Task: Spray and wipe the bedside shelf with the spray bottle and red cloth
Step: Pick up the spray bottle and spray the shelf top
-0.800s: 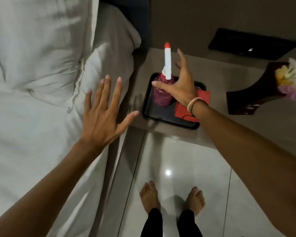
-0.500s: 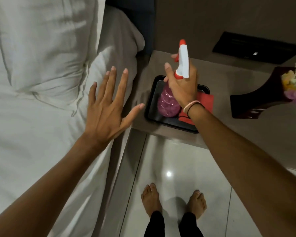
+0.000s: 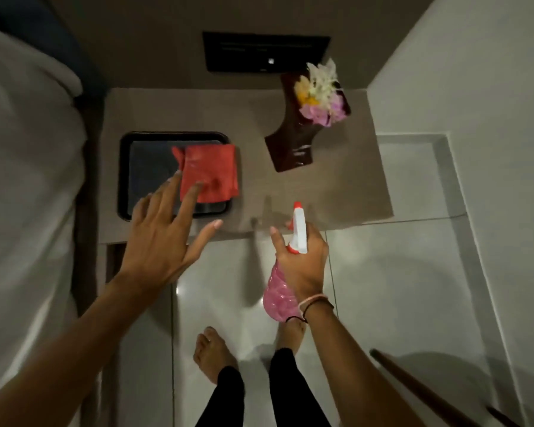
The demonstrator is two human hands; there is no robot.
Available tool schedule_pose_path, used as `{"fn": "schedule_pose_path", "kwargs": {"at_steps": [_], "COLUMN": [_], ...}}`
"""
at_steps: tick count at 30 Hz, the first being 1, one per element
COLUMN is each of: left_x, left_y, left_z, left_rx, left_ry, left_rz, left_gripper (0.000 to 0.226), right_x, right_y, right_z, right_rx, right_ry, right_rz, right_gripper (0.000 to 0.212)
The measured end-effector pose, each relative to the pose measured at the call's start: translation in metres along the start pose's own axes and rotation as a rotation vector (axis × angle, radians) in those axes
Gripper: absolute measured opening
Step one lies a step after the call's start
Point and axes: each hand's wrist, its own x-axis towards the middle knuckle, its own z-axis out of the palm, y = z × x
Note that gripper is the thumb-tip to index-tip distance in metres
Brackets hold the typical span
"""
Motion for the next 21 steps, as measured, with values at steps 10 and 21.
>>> {"fn": "schedule_pose_path", "kwargs": {"at_steps": [10, 21], "left_x": [0.019, -0.012], "left_y": [0.02, -0.046], "left_z": [0.013, -0.001], "left_rx": [0.013, 0.025], "left_ry": [0.009, 0.051], "left_rz": [-0.017, -0.18], "left_gripper": [0.083, 0.086], "right_x": [0.009, -0.013], "right_y": [0.01, -0.043], "right_z": [-0.012, 0.012], "right_rx": [0.063, 0.163], "right_ry": [0.024, -0.115], "right_rz": [0.013, -0.169], "right_gripper": [0.024, 0.02]}}
